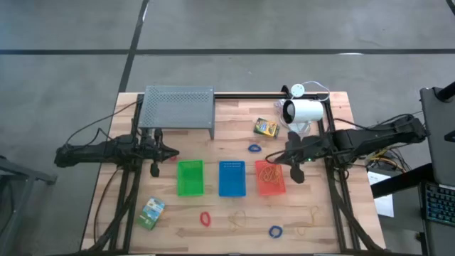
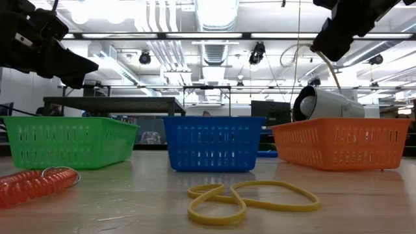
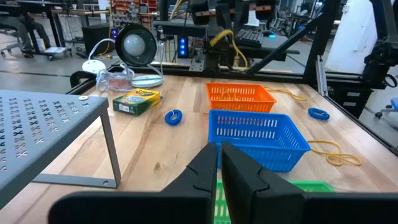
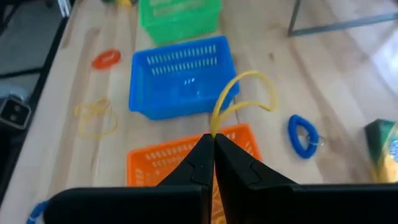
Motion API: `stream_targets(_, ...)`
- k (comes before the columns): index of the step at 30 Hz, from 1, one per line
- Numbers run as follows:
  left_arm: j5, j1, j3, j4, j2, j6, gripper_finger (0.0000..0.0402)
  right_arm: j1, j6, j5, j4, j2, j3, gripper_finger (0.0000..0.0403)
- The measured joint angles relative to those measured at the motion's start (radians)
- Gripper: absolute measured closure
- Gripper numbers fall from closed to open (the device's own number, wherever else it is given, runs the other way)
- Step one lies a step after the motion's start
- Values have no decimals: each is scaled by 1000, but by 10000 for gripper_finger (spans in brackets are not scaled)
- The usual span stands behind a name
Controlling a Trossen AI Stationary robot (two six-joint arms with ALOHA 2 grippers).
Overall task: Pick & Place Office Desk Supplies
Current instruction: Put the yellow rubber band into the orange bin
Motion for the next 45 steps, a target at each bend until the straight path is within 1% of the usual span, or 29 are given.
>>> stream_targets(9, 0, 0, 0, 0, 0, 0, 374, 25, 57, -30, -4, 102, 0, 395)
stream_targets(14, 0, 0, 0, 0, 0, 0, 374, 25, 117, -104, 15, 185, 0, 395)
stream_targets(24, 0, 0, 0, 0, 0, 0, 374, 25, 256, -104, -1, 348, 0, 394)
stream_targets(35, 0, 0, 0, 0, 0, 0, 374, 24, 292, -106, 4, 563, 0, 394)
stream_targets(39, 0, 0, 0, 0, 0, 0, 374, 24, 310, -107, 10, 588, 0, 394)
stream_targets(45, 0, 0, 0, 0, 0, 0, 374, 24, 310, -107, 18, 573, 0, 394)
